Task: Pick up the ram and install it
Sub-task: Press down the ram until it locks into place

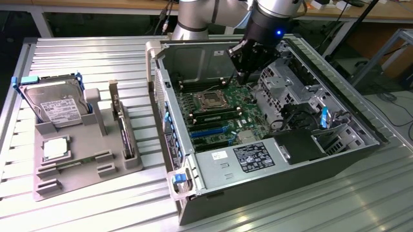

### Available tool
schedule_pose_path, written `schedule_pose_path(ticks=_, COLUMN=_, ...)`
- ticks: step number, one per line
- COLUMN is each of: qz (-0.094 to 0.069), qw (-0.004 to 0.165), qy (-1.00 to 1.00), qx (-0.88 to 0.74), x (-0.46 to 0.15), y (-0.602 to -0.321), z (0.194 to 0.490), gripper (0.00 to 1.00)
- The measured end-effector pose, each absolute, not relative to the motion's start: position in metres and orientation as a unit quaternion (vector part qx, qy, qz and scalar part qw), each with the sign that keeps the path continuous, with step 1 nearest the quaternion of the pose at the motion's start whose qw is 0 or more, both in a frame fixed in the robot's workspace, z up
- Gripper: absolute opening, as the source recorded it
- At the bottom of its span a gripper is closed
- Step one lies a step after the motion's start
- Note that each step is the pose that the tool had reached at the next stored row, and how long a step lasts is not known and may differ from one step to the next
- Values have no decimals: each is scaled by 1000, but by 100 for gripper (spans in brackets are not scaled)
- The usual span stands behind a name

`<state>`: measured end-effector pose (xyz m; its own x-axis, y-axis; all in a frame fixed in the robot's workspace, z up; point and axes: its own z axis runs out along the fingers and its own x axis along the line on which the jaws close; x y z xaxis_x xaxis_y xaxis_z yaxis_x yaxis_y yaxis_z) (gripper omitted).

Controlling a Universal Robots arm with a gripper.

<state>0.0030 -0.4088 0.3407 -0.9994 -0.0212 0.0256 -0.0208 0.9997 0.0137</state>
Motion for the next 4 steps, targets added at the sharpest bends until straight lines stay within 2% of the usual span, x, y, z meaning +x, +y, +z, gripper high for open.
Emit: schedule_pose_path(ticks=4, qz=-7, qw=13, qy=-1000, qx=10, x=3, y=-409, z=341, gripper=11)
